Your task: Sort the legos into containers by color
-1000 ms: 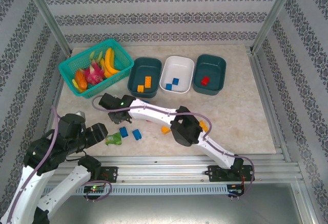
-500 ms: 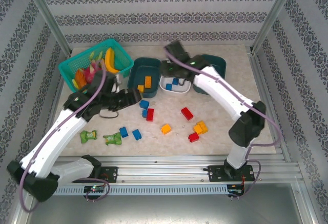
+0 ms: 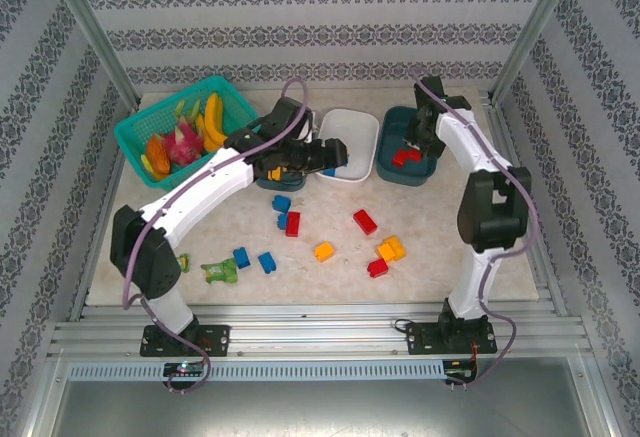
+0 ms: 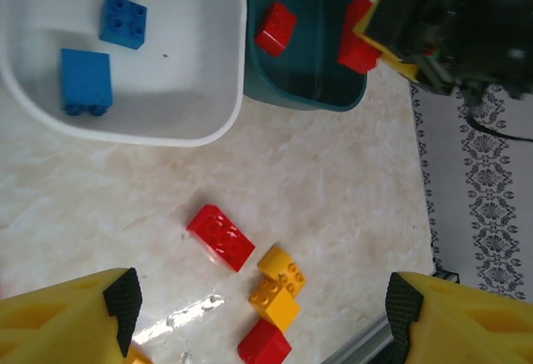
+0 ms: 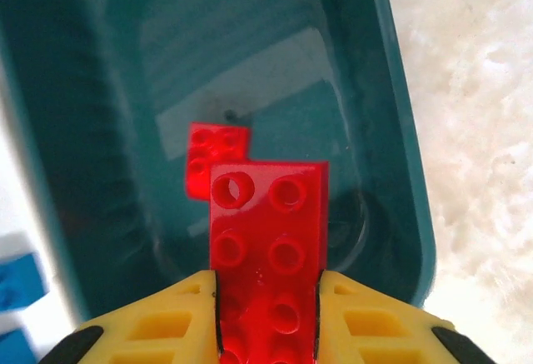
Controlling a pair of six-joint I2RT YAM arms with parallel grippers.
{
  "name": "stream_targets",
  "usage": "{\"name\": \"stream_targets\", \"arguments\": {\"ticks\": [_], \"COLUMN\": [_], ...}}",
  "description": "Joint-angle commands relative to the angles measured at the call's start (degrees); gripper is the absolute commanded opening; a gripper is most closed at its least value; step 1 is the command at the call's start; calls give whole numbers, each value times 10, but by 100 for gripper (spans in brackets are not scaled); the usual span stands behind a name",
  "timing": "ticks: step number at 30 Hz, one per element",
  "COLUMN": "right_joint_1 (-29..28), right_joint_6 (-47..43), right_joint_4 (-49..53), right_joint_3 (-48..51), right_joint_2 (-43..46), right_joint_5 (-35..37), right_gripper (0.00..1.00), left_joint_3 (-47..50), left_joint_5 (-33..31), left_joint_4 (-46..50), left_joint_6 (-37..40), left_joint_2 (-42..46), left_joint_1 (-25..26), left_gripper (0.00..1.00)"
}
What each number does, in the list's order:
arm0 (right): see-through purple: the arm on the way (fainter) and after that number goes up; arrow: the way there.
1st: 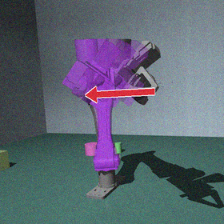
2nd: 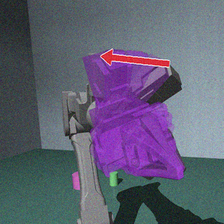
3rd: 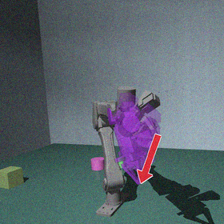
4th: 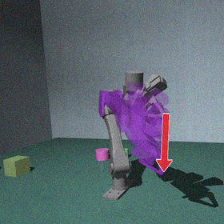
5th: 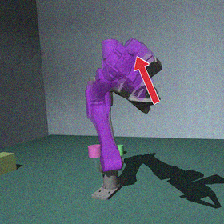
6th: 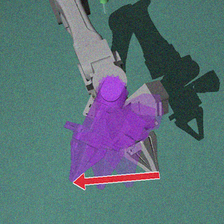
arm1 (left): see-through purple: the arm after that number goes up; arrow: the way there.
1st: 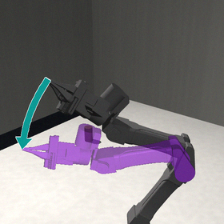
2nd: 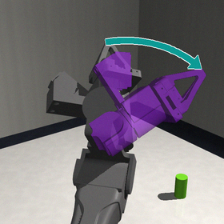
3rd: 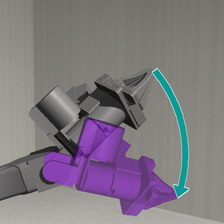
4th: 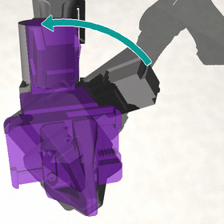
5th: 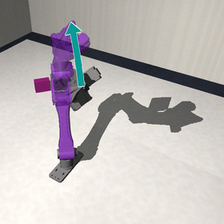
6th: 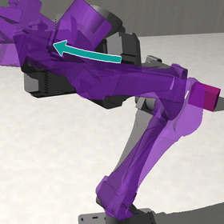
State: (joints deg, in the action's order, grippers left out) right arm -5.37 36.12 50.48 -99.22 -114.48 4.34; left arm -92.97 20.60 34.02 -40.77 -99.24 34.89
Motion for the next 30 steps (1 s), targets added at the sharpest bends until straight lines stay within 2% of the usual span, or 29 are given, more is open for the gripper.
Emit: {"name": "stream_targets", "arguments": {"ticks": [1, 5, 12, 17, 21, 25, 30], "right_joint_1": [-4, 0, 2, 3, 0, -6, -16], "right_joint_6": [9, 27, 54, 55, 49, 44, 41], "right_joint_4": [45, 73, 83, 63, 41, 35, 34], "right_joint_3": [-61, -94, -91, -87, -91, -98, -100], "right_joint_2": [-57, -102, -118, -135, -140, -135, -103], "right_joint_5": [-1, 22, 33, -4, -40, -59, -59], "right_gripper": [17, 17, 17, 19, 25, 37, 41], "left_joint_3": [-46, -61, -63, -59, -56, -37, -6], "left_joint_5": [13, 14, 13, 14, 11, -1, -22], "left_joint_4": [-5, -1, 10, 12, 20, 25, 41], "left_joint_6": [23, 26, 30, 33, 37, 36, 37], "left_joint_2": [-21, -38, -40, -38, -34, -20, 4], "left_joint_1": [8, 8, 7, 7, 7, 7, 8], "left_gripper": [80, 80, 80, 80, 80, 80, 80]}}
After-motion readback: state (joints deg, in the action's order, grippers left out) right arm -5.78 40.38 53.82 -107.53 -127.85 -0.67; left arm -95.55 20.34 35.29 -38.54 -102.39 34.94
